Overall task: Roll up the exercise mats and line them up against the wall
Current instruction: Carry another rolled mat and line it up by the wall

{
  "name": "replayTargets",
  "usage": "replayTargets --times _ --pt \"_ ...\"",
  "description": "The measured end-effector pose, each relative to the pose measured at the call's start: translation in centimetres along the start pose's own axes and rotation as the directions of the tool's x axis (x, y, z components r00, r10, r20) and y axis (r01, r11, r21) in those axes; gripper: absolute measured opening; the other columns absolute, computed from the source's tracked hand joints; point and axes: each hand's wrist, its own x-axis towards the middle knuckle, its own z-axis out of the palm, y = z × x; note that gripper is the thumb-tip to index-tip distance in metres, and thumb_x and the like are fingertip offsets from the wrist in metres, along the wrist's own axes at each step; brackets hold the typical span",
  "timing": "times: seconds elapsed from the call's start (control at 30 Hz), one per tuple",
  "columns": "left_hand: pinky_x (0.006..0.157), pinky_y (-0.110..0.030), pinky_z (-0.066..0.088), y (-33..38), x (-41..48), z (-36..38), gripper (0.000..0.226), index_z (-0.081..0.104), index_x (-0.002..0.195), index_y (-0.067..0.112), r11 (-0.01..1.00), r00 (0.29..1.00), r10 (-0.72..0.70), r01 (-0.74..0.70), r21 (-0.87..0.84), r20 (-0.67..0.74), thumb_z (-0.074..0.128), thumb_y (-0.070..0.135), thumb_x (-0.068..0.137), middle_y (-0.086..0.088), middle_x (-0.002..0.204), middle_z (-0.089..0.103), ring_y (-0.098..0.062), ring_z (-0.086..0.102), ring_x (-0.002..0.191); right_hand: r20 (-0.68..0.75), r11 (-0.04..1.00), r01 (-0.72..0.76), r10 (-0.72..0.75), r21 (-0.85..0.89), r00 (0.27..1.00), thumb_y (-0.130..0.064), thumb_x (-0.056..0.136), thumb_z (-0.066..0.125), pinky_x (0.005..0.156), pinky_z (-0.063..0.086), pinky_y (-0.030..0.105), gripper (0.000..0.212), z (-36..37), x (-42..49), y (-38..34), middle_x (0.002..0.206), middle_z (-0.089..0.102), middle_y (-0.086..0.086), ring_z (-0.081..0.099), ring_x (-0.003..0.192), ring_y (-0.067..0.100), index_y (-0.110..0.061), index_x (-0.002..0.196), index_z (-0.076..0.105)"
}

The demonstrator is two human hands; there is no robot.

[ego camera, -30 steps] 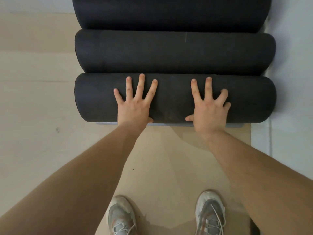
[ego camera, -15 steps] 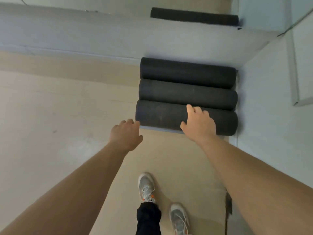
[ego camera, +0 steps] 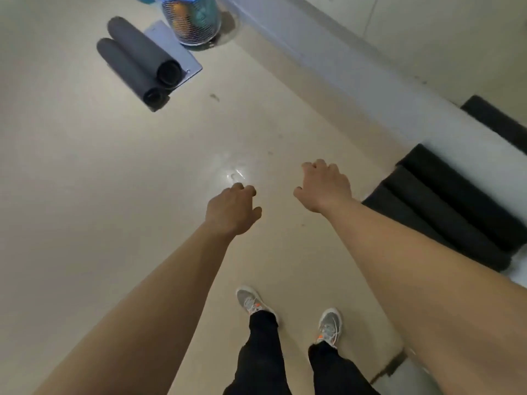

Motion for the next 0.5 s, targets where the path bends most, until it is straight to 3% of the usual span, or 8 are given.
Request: replayTargets --times 0.3,0.5 --pt "0.095 -0.042 0.048 -28.7 -5.2 -6.3 0.056 0.044 0.15 0.021 0.913 0.937 -0.345 0.323 -0.249 -0.048 0.056 0.044 0.101 -0.004 0.146 0.049 -0.028 0.053 0.13 0.041 0.92 0.359 -0.357 -0.155 0.933 -0.04 0.1 0.051 0.094 0.039 0.042 0.057 -4.1 4.8 -33.7 0.148 0.043 0.008 0.042 0.132 0.033 -0.018 0.151 0.039" --pt "0.092 -0.041 0.046 -42.3 -1.8 -12.6 0.056 0.043 0.151 0.022 0.867 0.899 -0.434 0.4 -0.299 -0.057 0.054 0.045 0.102 -0.003 0.149 0.045 -0.027 0.051 0.131 0.077 0.841 0.464 -0.462 -0.276 0.883 -0.04 0.101 0.049 0.084 0.034 0.038 0.055 -6.2 10.4 -47.6 0.146 0.043 0.007 0.043 0.129 0.031 -0.018 0.15 0.038"
